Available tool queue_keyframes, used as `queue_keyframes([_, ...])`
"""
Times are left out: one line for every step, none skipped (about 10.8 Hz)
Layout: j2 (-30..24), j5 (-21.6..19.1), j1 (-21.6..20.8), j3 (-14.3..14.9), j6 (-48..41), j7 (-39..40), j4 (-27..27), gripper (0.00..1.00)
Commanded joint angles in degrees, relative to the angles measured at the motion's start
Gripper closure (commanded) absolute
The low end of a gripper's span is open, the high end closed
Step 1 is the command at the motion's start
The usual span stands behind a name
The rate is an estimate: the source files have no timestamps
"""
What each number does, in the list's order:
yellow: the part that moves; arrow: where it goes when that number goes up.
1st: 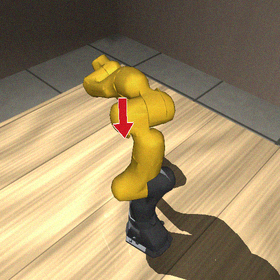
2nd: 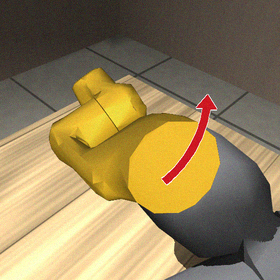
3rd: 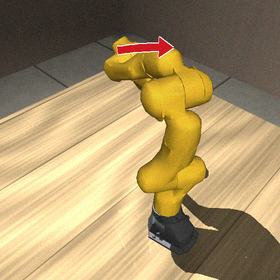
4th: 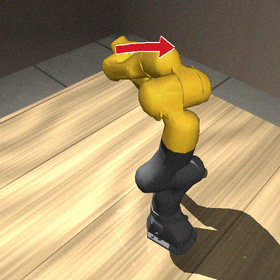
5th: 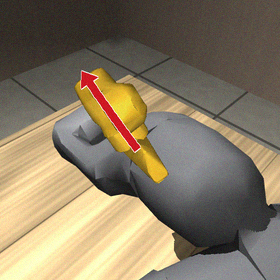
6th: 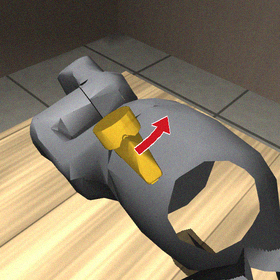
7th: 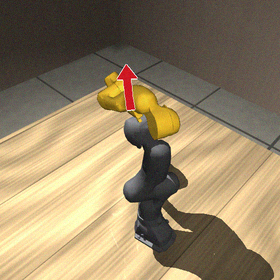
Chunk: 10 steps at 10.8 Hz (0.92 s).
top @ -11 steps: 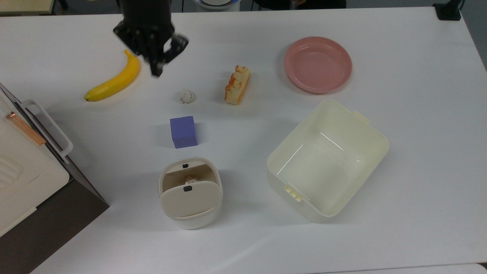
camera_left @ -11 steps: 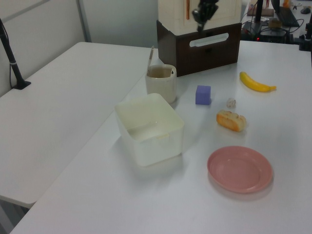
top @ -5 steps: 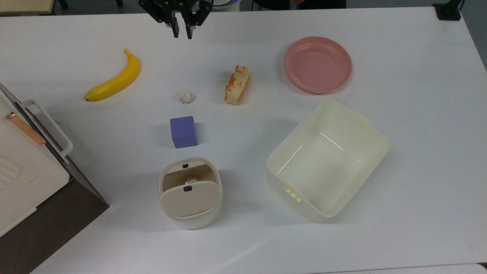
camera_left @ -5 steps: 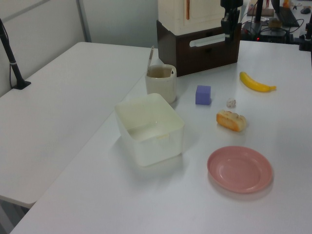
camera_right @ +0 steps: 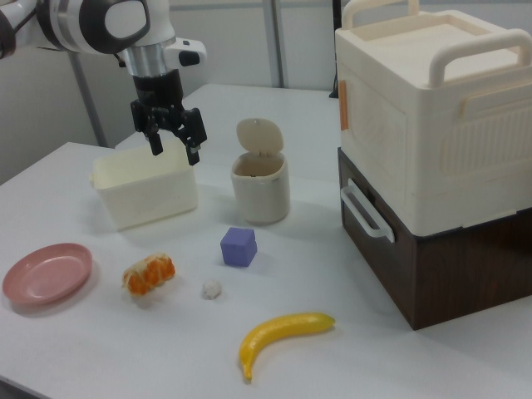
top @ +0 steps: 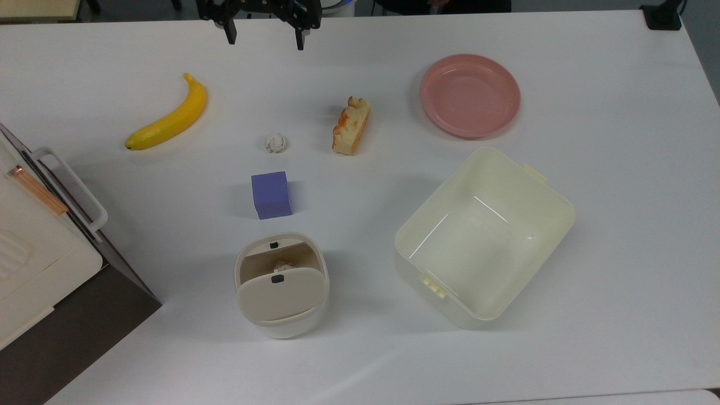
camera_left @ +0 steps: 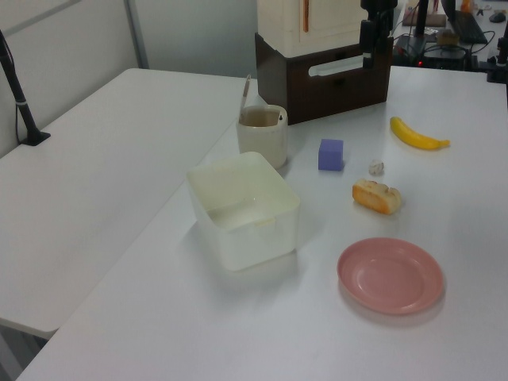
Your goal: Open the trash can
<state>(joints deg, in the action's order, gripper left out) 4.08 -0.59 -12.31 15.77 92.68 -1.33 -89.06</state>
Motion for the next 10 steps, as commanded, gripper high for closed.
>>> queue_keyframes([-2.4, 0.7, -2.3, 1.4, 0.7, -0.8, -2.2, 0.0])
queue_keyframes([-2.8, 0.6, -2.2, 1.4, 1.9, -1.0, -2.3, 0.0])
queue_keyframes([-2.8, 0.5, -2.3, 1.5, 2.1, -1.2, -2.3, 0.0])
queue_keyframes([-2.9, 0.5, -2.4, 1.5, 2.2, -1.4, -2.4, 0.0])
queue_keyframes([-3.0, 0.6, -2.4, 1.5, 2.2, -1.4, -2.5, 0.0])
queue_keyframes([-3.0, 0.6, -2.5, 1.5, 2.0, -1.5, -2.5, 0.0])
queue_keyframes([-3.2, 0.5, -2.5, 1.5, 2.0, -1.5, -2.5, 0.0])
queue_keyframes([-3.2, 0.6, -2.5, 1.5, 1.9, -1.5, -2.5, 0.0])
queue_keyframes([-3.2, 0.6, -2.5, 1.5, 1.9, -1.5, -2.5, 0.0])
queue_keyframes([-3.3, 0.5, -2.5, 1.5, 1.9, -1.5, -2.4, 0.0])
